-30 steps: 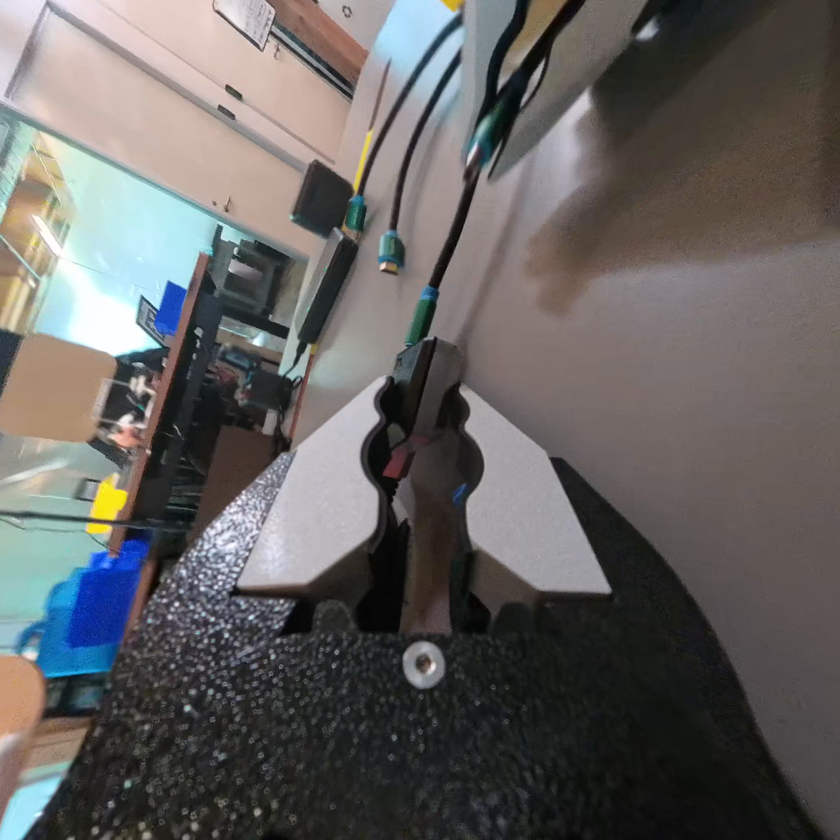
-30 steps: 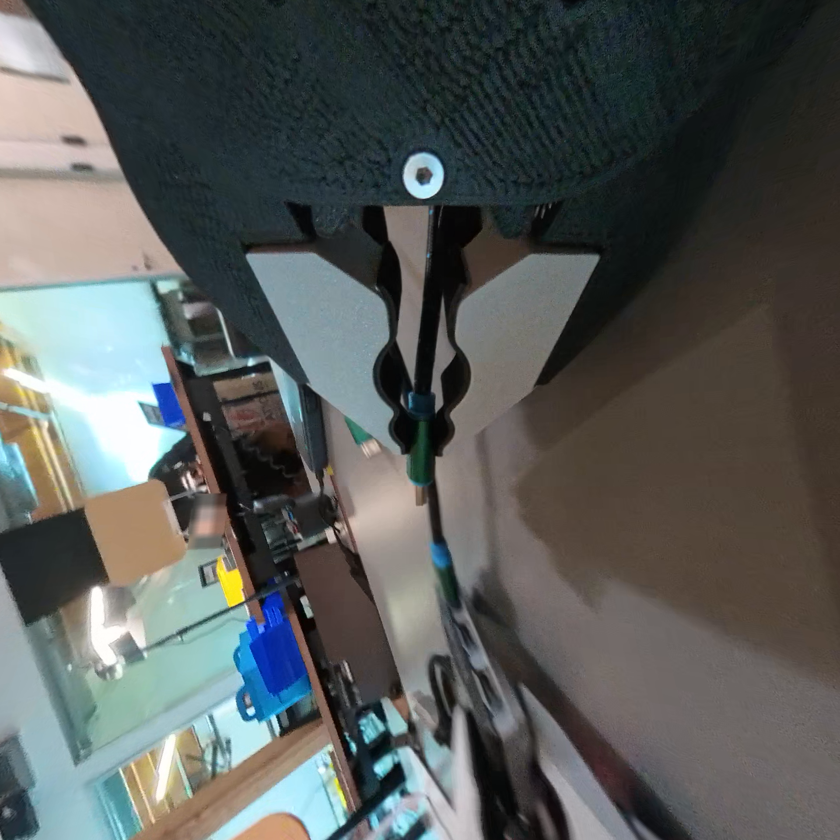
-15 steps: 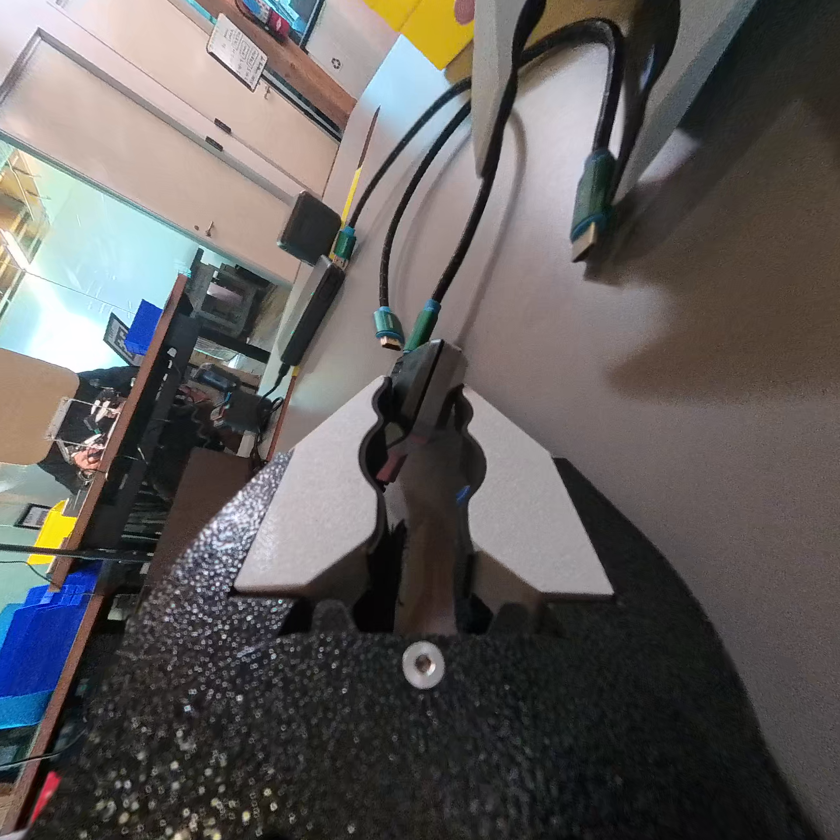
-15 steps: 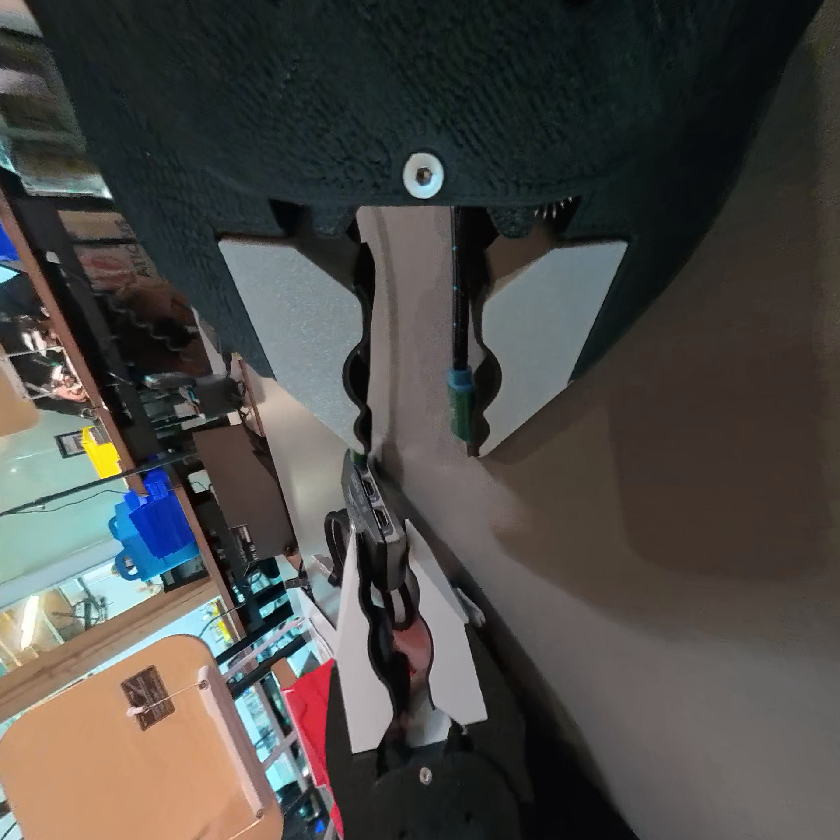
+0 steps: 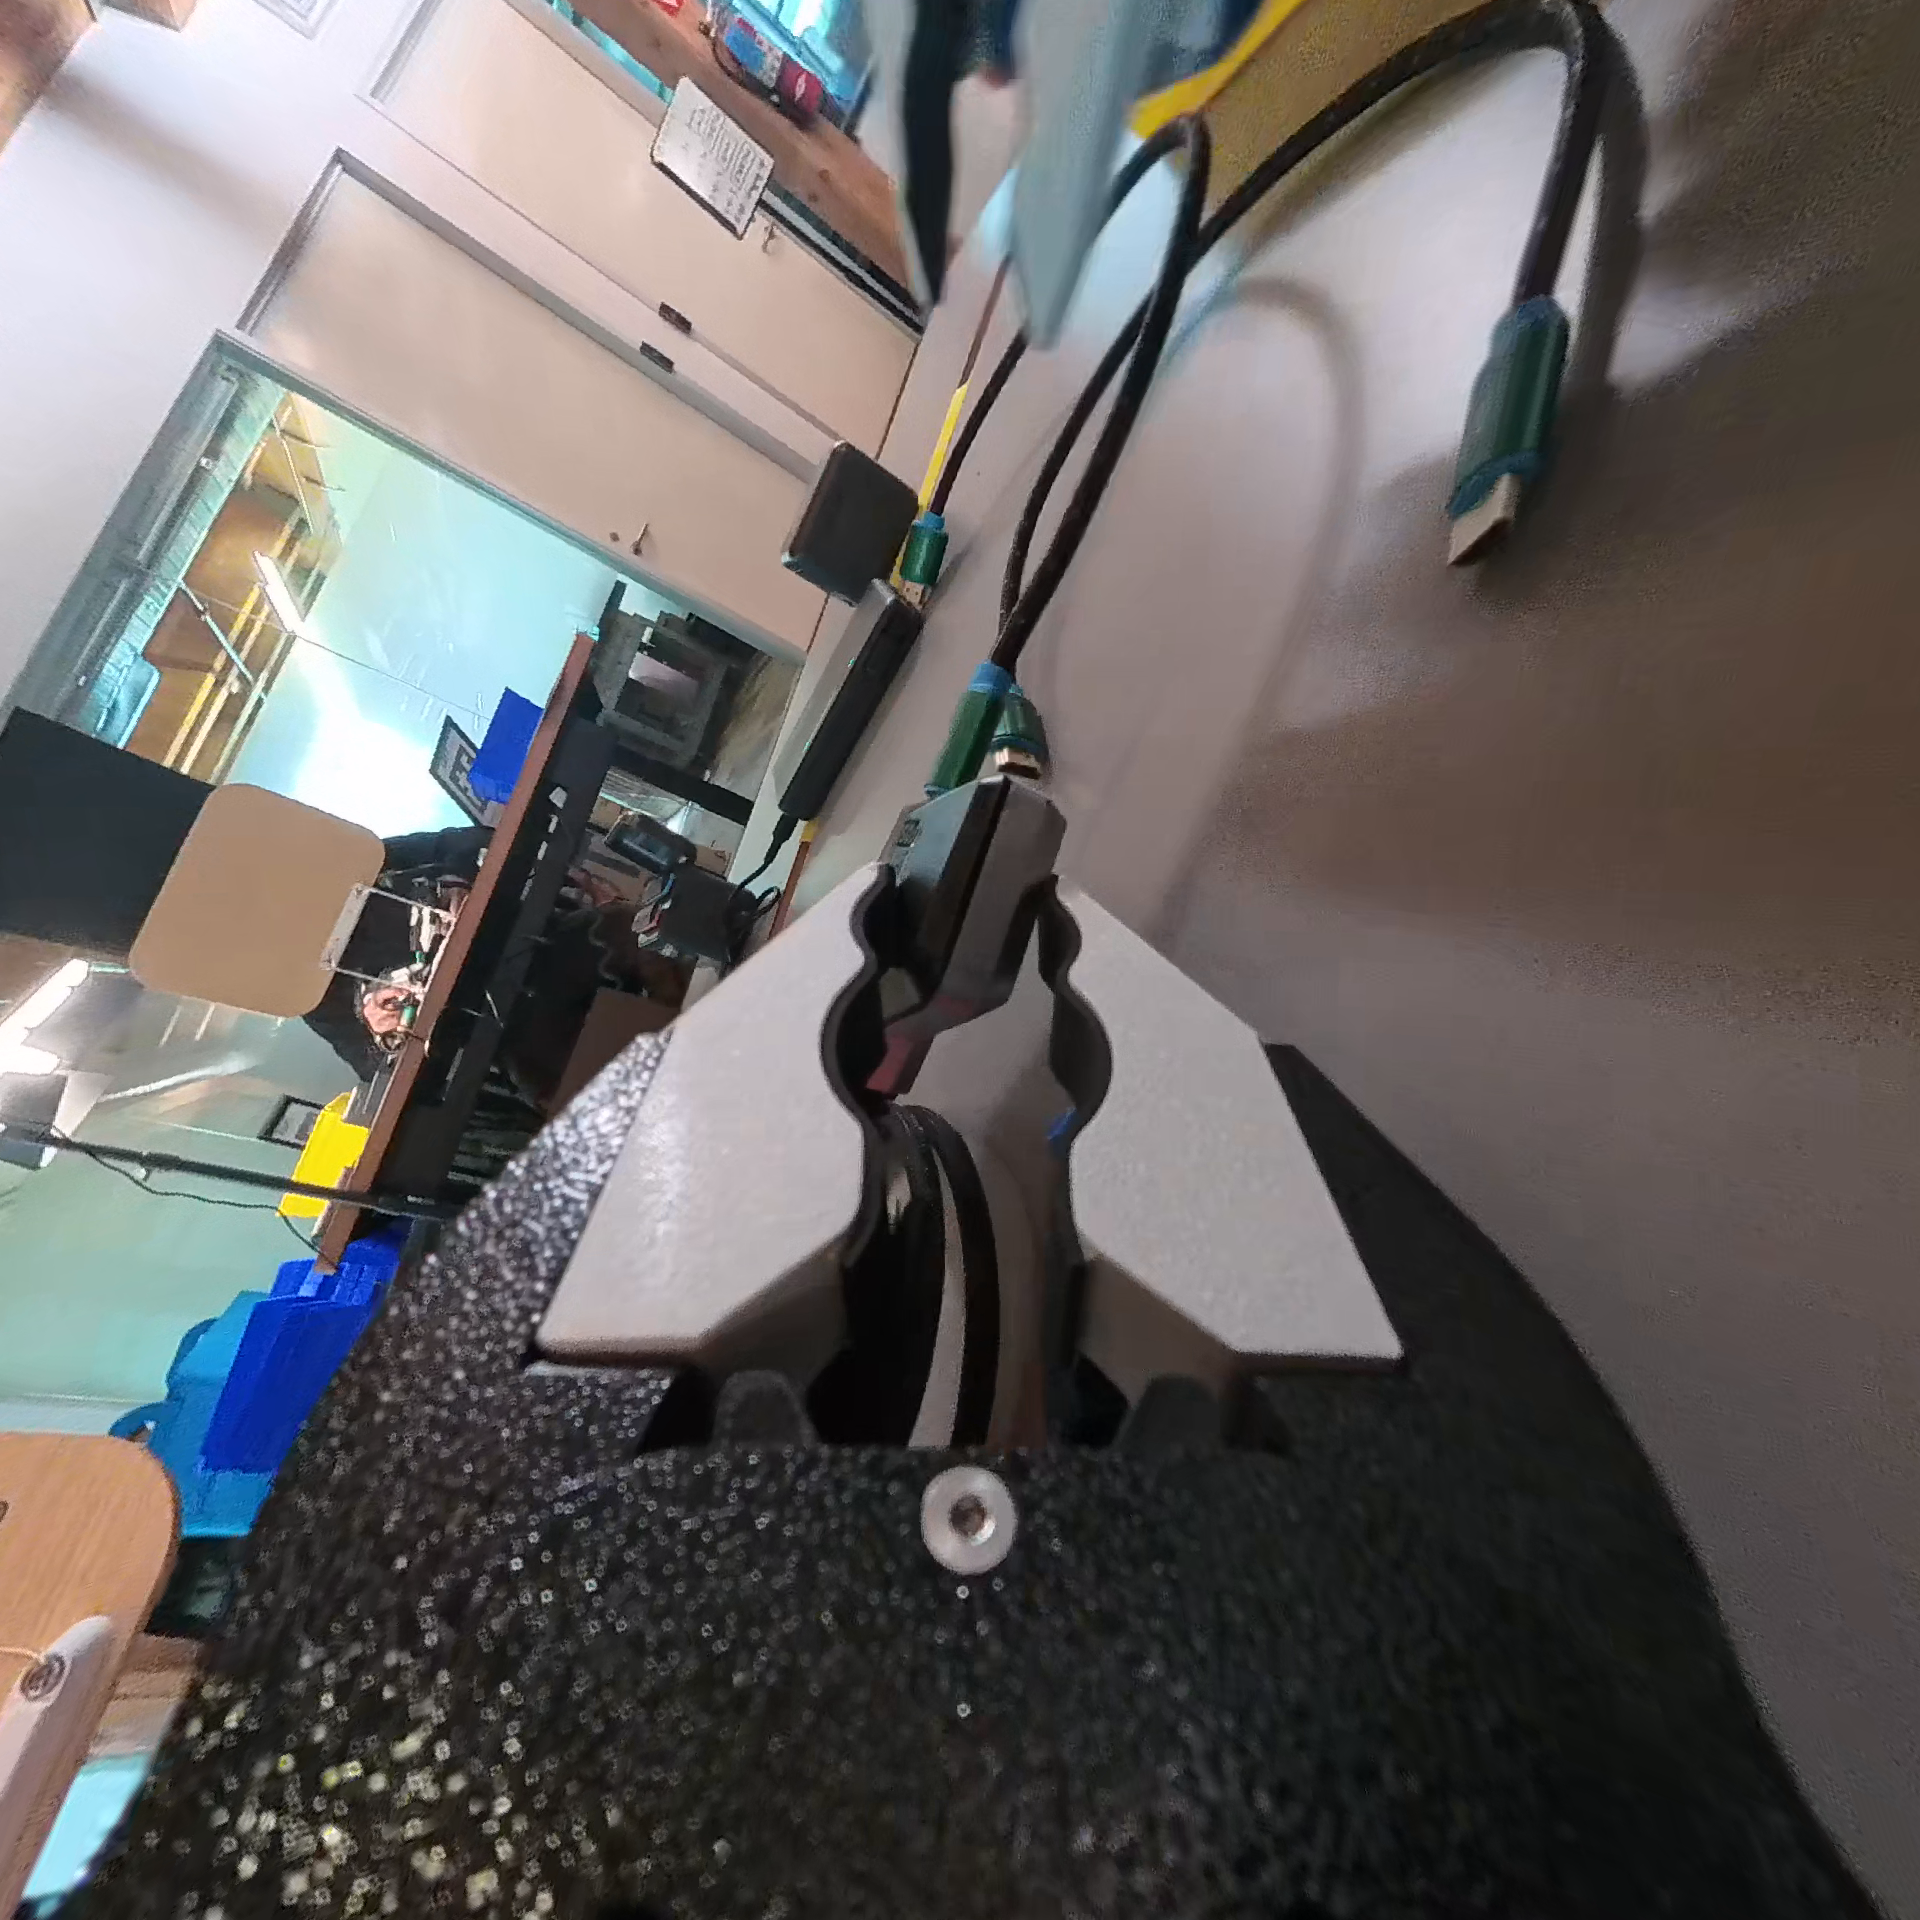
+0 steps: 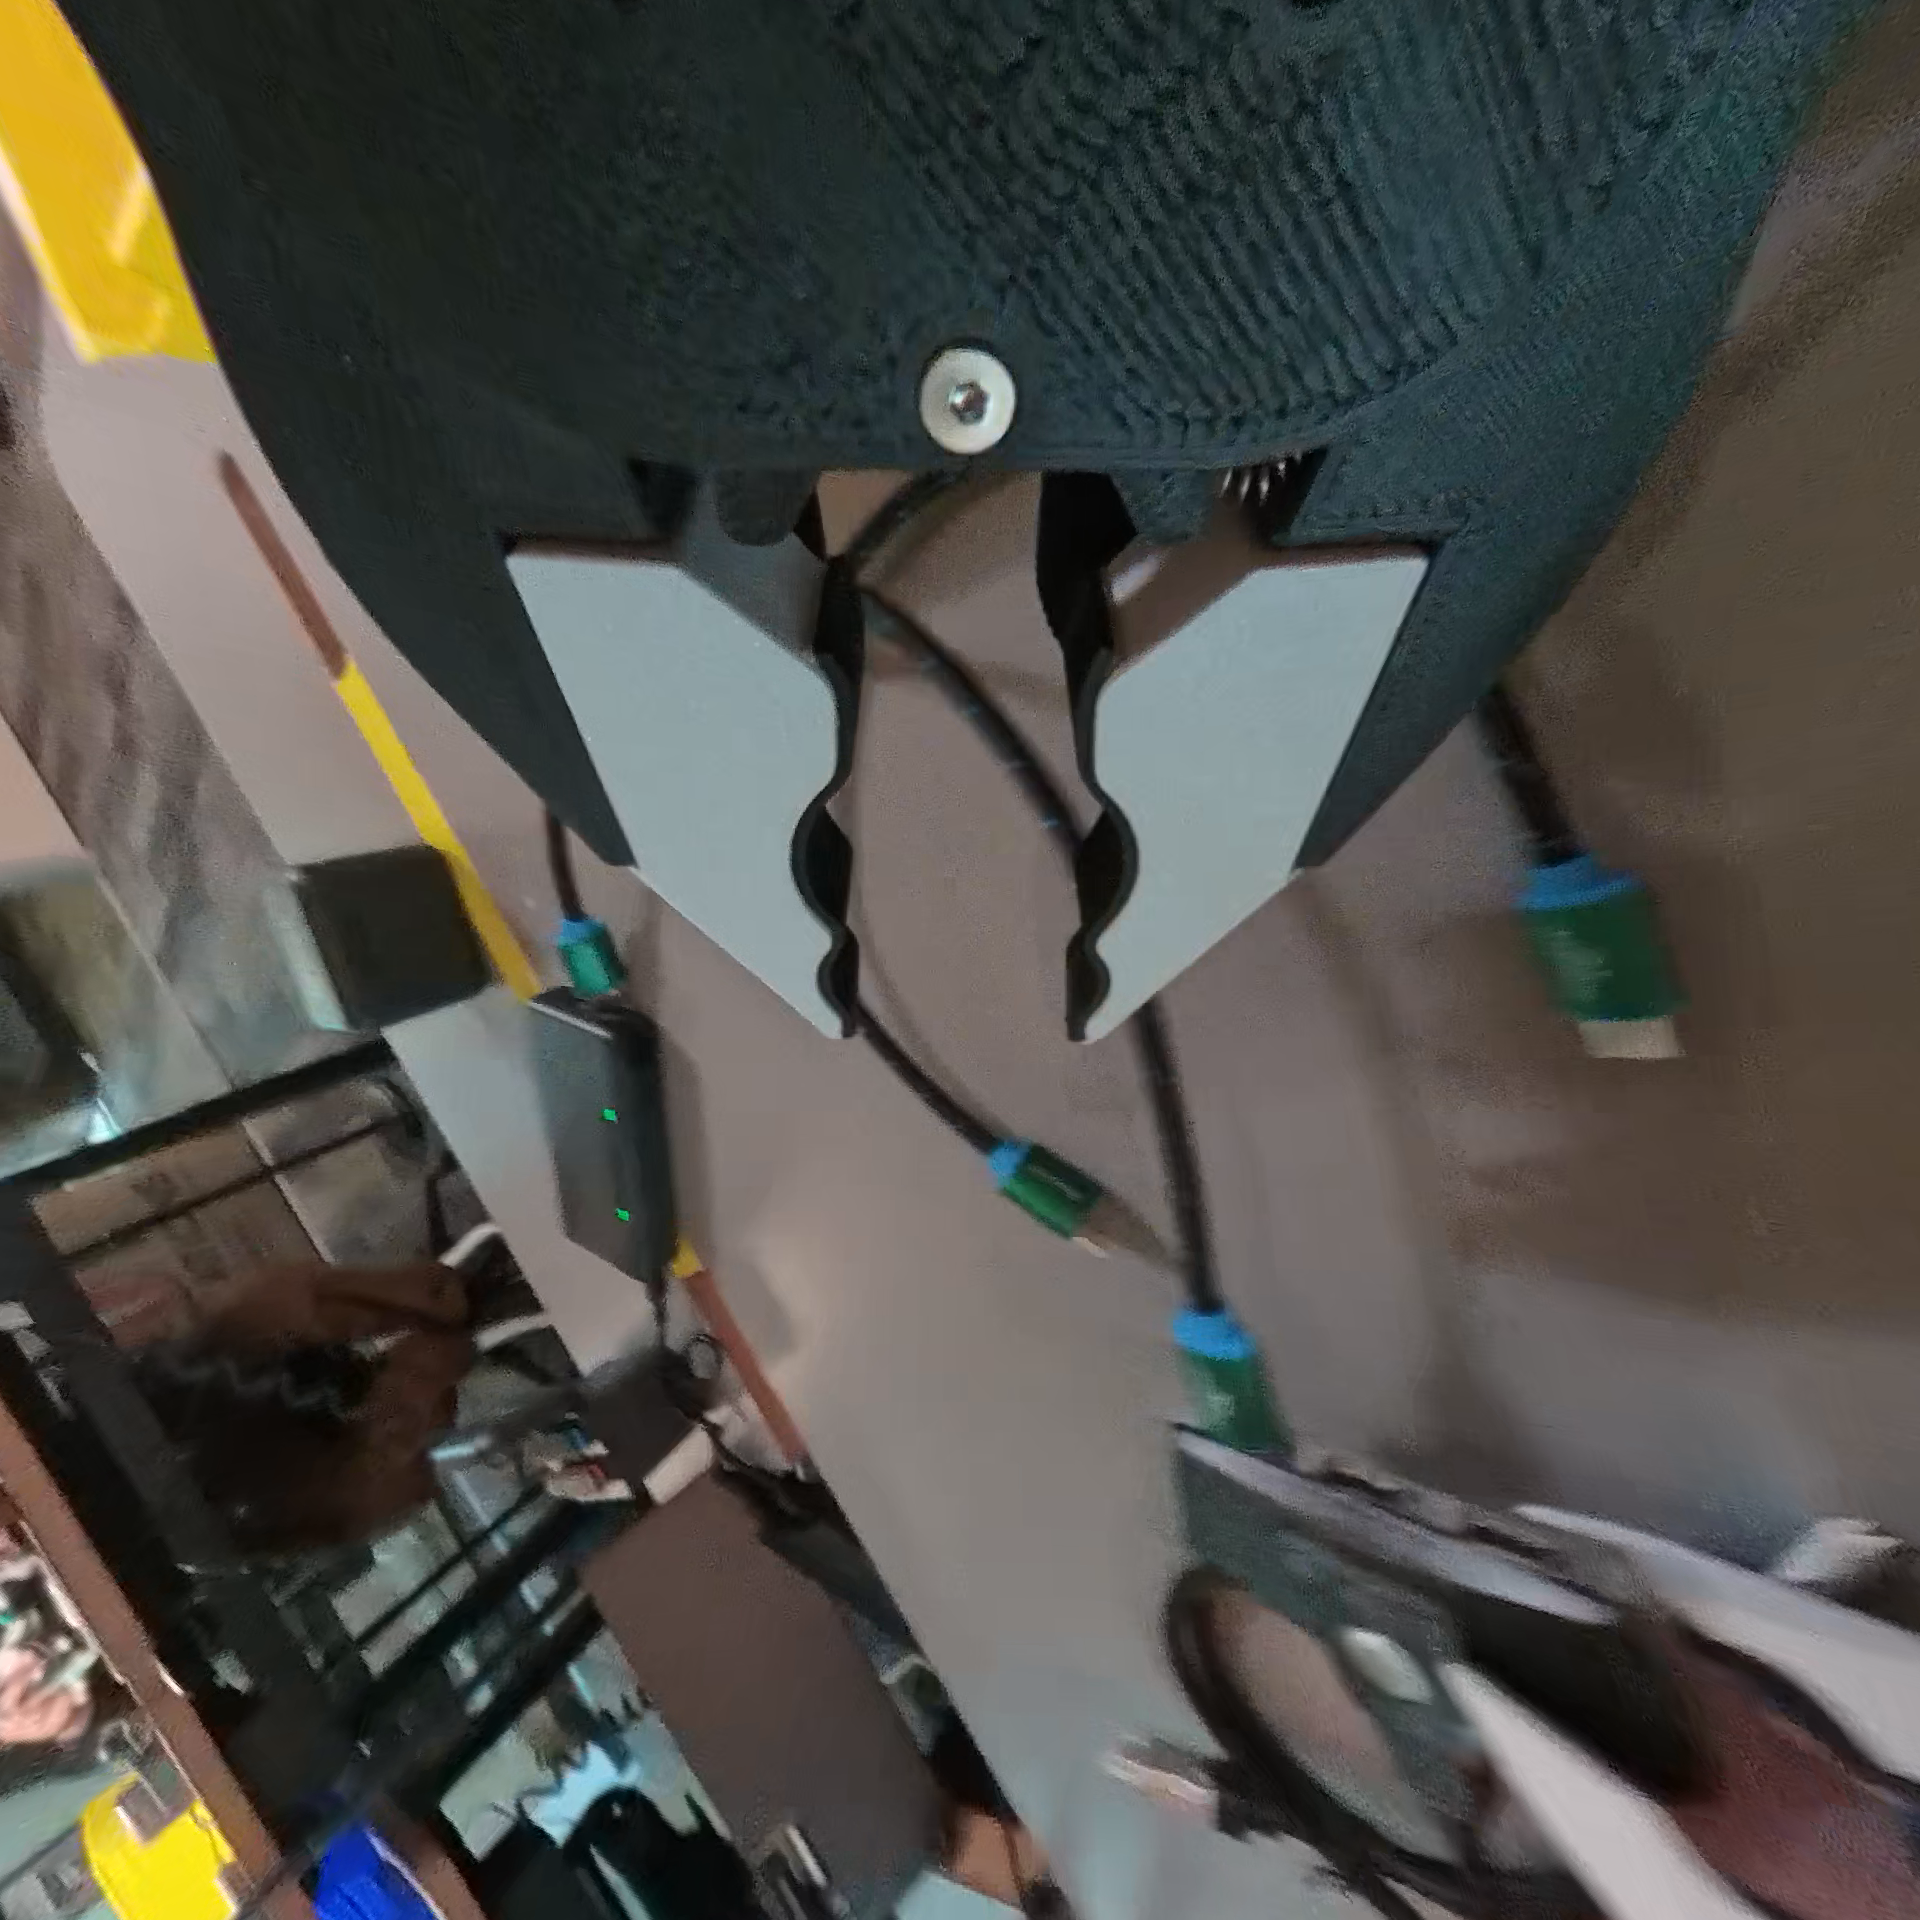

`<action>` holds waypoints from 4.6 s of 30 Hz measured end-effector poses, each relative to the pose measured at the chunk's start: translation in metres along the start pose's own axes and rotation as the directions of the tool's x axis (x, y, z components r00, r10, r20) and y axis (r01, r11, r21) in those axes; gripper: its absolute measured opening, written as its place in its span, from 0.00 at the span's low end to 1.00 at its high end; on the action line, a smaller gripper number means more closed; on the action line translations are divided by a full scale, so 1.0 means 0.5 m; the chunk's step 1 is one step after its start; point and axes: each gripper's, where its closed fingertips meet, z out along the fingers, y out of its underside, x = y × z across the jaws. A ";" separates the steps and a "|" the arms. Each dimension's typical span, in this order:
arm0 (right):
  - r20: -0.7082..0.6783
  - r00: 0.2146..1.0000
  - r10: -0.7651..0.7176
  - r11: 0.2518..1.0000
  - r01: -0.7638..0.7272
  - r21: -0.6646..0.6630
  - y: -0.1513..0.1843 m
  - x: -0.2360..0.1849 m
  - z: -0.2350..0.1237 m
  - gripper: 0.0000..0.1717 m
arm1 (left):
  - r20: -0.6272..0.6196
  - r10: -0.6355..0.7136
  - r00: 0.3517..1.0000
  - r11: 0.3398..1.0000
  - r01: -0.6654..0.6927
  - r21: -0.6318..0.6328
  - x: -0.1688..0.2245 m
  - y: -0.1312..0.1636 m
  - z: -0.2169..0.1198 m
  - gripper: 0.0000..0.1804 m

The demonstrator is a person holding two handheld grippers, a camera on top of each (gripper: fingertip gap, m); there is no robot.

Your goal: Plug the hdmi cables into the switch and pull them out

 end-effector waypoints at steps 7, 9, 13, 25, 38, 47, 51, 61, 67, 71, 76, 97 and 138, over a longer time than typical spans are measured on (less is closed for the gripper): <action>0.337 0.941 0.024 0.937 0.096 -0.335 0.046 0.032 0.157 0.26 | -0.095 0.075 0.993 0.996 -0.070 0.056 0.041 -0.017 -0.005 0.14; 0.412 0.910 0.054 0.890 0.144 -0.433 0.077 0.029 0.185 0.29 | -0.101 0.084 0.991 0.995 -0.078 0.064 0.044 -0.019 -0.008 0.14; 0.495 0.867 0.056 0.852 0.217 -0.476 0.091 0.016 0.198 0.06 | -0.093 0.065 0.994 0.995 -0.057 0.083 0.037 -0.023 -0.014 0.14; -0.626 0.749 -0.218 0.920 0.373 0.125 -0.230 0.311 -0.144 0.02 | -0.073 0.038 0.997 0.990 -0.028 0.141 0.026 -0.043 -0.025 0.14; -0.661 0.613 -0.433 0.882 0.139 -0.449 -0.021 0.420 -0.606 0.02 | -0.076 0.000 0.997 0.991 0.010 0.133 0.020 -0.037 -0.022 0.14; -0.389 0.842 -0.373 0.786 0.064 -0.615 0.235 0.327 -0.504 0.03 | -0.096 -0.037 0.995 0.989 0.051 0.138 0.021 -0.037 -0.021 0.14; -0.287 0.922 -0.261 0.797 0.037 -0.603 0.300 0.273 -0.431 0.05 | -0.115 -0.043 0.992 0.990 0.059 0.131 0.027 -0.035 -0.020 0.14; -0.318 0.864 -0.391 0.920 0.365 -0.141 -0.078 0.094 -0.270 0.15 | -0.231 -0.206 0.951 0.966 0.235 0.108 0.039 -0.034 -0.012 0.15; -0.055 0.891 -0.451 0.893 0.450 -0.021 -0.137 -0.165 -0.095 0.04 | -0.238 -0.272 0.932 0.957 0.287 0.031 0.041 -0.027 -0.003 0.16; 0.020 0.904 -0.427 0.904 0.427 -0.024 -0.147 -0.251 -0.047 0.00 | -0.250 -0.285 0.925 0.956 0.294 -0.001 0.049 -0.019 0.003 0.16; 0.106 0.923 -0.370 0.918 0.381 -0.111 -0.132 -0.300 -0.021 0.00 | -0.264 -0.321 0.909 0.943 0.332 -0.001 0.049 -0.018 0.006 0.16; 0.197 0.923 -0.332 0.923 0.361 -0.137 -0.112 -0.334 -0.022 0.00 | -0.295 -0.431 0.853 0.896 0.442 -0.034 0.044 -0.008 0.009 0.17; 0.284 0.881 -0.377 0.890 0.430 -0.152 -0.112 -0.348 -0.029 0.00 | -0.409 -0.742 0.532 0.618 0.778 -0.108 0.007 -0.016 0.013 0.00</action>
